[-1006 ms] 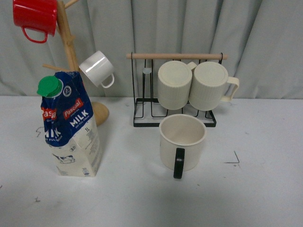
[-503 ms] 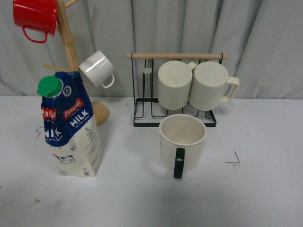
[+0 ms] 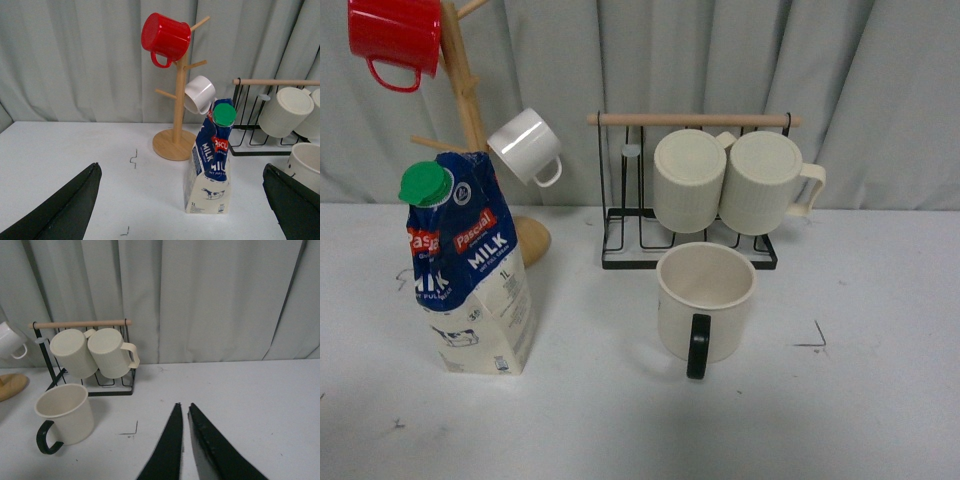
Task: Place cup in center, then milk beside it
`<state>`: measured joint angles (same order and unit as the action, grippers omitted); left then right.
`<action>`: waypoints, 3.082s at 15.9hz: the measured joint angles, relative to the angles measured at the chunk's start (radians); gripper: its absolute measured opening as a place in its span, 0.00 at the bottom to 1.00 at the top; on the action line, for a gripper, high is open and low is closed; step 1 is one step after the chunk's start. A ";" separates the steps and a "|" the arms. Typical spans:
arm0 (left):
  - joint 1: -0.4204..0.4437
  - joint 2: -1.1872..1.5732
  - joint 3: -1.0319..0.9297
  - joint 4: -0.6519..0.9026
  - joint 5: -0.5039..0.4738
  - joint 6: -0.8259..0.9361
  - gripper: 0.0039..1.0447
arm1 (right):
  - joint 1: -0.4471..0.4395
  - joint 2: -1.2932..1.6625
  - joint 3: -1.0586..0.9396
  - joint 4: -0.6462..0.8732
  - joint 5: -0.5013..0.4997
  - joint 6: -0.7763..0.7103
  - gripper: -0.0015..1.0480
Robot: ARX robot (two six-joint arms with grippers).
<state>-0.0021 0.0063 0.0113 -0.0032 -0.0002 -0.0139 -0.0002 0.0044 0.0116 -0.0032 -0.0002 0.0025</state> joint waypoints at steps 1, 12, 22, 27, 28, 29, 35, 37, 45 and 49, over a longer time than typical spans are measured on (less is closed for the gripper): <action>0.000 0.000 0.000 0.000 0.000 0.000 0.94 | 0.000 0.000 0.000 0.000 0.000 0.000 0.10; -0.114 1.024 0.520 0.173 -0.094 -0.153 0.94 | 0.000 0.000 0.000 0.000 0.000 0.000 0.94; -0.131 1.471 0.734 0.267 -0.012 -0.106 0.94 | 0.000 0.000 0.000 0.000 0.000 0.000 0.94; -0.174 1.587 0.722 0.333 -0.029 -0.106 0.94 | 0.000 0.000 0.000 0.000 0.000 0.000 0.94; -0.179 1.606 0.719 0.343 -0.035 -0.106 0.94 | 0.000 0.000 0.000 0.000 0.000 0.000 0.94; -0.184 1.637 0.713 0.354 -0.051 -0.106 0.94 | 0.000 0.000 0.000 0.000 0.000 0.000 0.94; -0.227 1.656 0.708 0.356 -0.077 -0.110 0.20 | 0.000 0.000 0.000 0.000 0.000 0.000 0.94; -0.246 1.645 0.714 0.333 -0.093 -0.110 0.03 | 0.000 0.000 0.000 0.000 0.000 0.000 0.94; -0.407 1.606 0.831 0.324 -0.158 -0.113 0.02 | 0.000 0.000 0.000 0.000 0.000 0.000 0.94; -0.447 1.712 0.858 0.363 -0.180 -0.121 0.02 | 0.000 0.000 0.000 0.000 0.000 0.000 0.94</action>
<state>-0.4492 1.7180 0.8696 0.3595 -0.1806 -0.1345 -0.0002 0.0044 0.0116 -0.0032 -0.0002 0.0025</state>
